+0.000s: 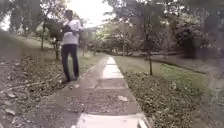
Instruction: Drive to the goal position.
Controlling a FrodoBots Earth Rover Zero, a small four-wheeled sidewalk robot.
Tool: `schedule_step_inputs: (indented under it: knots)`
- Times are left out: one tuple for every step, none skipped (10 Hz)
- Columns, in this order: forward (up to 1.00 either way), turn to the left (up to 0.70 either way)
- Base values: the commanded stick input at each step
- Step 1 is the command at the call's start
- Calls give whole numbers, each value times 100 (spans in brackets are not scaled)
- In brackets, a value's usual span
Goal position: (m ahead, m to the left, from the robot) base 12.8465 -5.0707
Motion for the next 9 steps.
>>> schedule_step_inputs:
  knots:
    - [70,0]
    - [78,0]
    - [85,0]
    - [85,0]
    - [85,0]
    - [85,0]
    - [85,0]
    - [85,-3]
    - [85,-24]
